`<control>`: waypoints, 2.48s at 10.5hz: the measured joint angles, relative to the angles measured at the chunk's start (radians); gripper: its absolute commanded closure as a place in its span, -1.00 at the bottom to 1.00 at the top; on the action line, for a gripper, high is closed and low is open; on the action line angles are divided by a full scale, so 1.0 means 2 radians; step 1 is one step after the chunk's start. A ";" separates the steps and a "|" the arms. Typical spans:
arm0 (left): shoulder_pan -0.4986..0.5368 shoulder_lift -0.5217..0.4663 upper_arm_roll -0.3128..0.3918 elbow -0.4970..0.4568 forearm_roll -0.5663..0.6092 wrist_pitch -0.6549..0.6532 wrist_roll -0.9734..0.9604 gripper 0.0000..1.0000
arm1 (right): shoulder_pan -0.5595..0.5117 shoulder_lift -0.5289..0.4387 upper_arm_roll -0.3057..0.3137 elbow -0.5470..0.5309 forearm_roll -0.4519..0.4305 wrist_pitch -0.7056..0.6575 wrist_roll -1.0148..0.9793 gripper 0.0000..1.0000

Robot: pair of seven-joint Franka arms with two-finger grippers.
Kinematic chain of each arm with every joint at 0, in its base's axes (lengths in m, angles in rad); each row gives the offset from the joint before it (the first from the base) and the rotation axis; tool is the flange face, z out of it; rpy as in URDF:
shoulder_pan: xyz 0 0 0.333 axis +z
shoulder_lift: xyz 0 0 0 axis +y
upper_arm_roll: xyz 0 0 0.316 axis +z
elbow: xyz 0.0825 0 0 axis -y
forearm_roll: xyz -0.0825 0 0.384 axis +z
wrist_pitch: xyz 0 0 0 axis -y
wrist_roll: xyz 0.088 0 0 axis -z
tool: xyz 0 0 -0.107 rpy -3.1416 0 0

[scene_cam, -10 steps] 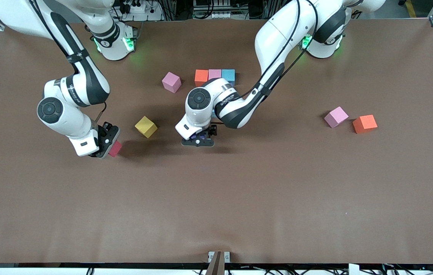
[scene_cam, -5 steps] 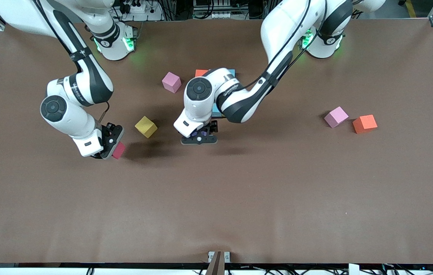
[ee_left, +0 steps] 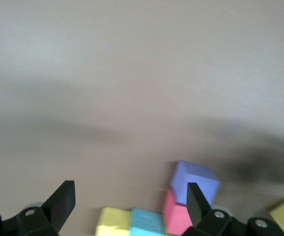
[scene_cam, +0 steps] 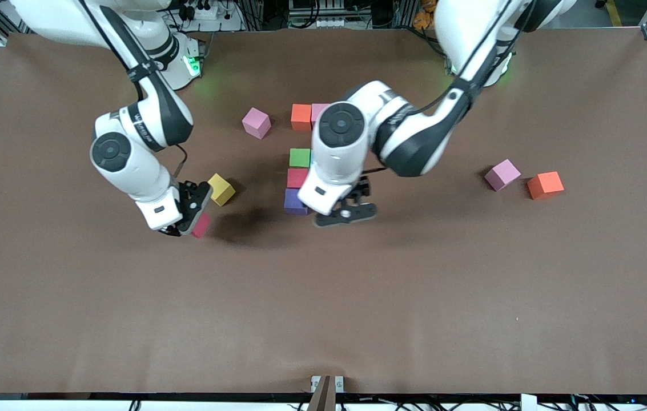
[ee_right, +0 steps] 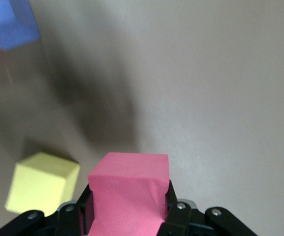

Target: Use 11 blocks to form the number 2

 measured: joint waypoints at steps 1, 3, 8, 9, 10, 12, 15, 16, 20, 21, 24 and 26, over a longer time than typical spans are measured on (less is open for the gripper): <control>0.024 -0.015 0.001 0.000 0.000 -0.033 0.003 -1.00 | 0.018 0.000 0.000 0.005 0.001 -0.001 0.031 -0.03; 0.075 -0.039 0.002 0.000 0.000 -0.103 0.048 -1.00 | 0.054 0.000 0.001 0.014 0.002 -0.002 0.094 -0.02; 0.180 -0.077 0.003 -0.034 0.017 -0.141 0.123 -1.00 | 0.144 0.017 0.000 0.089 0.003 -0.098 0.283 -0.01; 0.201 -0.080 0.003 -0.041 0.021 -0.141 0.152 -1.00 | 0.167 0.027 -0.005 0.108 0.003 -0.106 0.326 -0.01; 0.222 -0.083 0.003 -0.047 0.022 -0.141 0.182 -1.00 | 0.186 0.035 -0.015 0.119 0.003 -0.108 0.361 -0.01; 0.260 -0.099 0.002 -0.075 0.024 -0.133 0.222 -1.00 | 0.204 0.051 -0.026 0.135 0.004 -0.110 0.423 0.00; 0.293 -0.159 0.001 -0.195 0.044 -0.048 0.263 -1.00 | 0.206 0.065 -0.027 0.159 0.027 -0.111 0.487 0.00; 0.312 -0.187 0.001 -0.254 0.045 -0.006 0.284 -1.00 | 0.208 0.066 -0.027 0.162 0.045 -0.112 0.508 0.00; 0.339 -0.272 0.000 -0.436 0.045 0.098 0.308 -1.00 | 0.217 0.076 -0.028 0.170 0.074 -0.112 0.576 -0.01; 0.339 -0.280 0.000 -0.454 0.045 0.104 0.308 -1.00 | 0.218 0.079 -0.030 0.173 0.072 -0.111 0.552 0.00; 0.341 -0.293 0.000 -0.508 0.033 0.145 0.308 -1.00 | 0.248 0.098 -0.055 0.205 0.071 -0.111 0.422 0.00; 0.349 -0.293 0.000 -0.523 0.023 0.161 0.309 -1.00 | 0.282 0.121 -0.070 0.244 0.071 -0.109 0.347 0.00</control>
